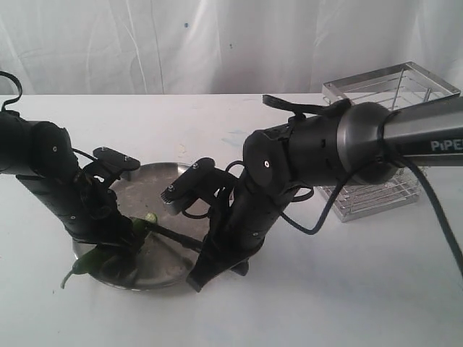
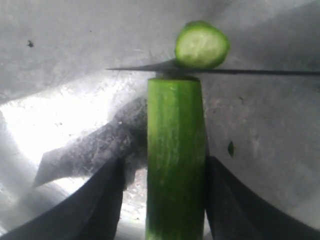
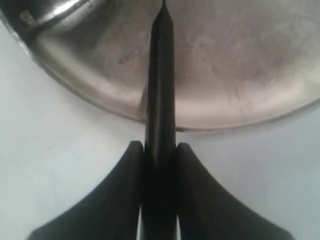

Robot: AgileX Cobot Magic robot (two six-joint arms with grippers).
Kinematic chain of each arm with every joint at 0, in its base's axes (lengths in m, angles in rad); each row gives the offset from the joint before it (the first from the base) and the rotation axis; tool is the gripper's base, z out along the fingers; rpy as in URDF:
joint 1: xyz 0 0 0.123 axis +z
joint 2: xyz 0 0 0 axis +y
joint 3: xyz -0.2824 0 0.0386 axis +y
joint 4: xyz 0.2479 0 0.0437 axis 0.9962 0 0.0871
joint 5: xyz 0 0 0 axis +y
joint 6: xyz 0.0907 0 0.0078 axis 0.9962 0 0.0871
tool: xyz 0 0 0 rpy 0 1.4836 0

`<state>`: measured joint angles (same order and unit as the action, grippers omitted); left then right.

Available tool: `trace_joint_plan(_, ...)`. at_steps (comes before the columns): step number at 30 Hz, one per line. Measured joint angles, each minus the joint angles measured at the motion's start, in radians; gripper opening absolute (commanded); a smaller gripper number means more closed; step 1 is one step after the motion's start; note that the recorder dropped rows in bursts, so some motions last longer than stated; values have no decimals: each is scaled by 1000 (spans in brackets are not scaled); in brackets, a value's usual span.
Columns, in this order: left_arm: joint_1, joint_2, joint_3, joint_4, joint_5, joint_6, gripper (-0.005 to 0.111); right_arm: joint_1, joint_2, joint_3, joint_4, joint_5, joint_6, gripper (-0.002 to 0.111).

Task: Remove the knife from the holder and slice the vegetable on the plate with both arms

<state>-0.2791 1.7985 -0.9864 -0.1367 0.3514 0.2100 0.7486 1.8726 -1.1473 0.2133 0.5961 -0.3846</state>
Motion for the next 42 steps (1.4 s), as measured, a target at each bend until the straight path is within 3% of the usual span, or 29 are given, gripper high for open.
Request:
trace_joint_plan(13, 0, -11, 0, 0, 2, -4, 54, 0, 19, -69, -222, -2, 224, 0)
trace_joint_plan(20, 0, -39, 2, -7, 16, -6, 65, 0, 10, -69, -186, -6, 240, 0)
trace_joint_plan(42, 0, -234, 2, -16, 25, -22, 65, 99, -62, 12, -70, -50, 305, 0)
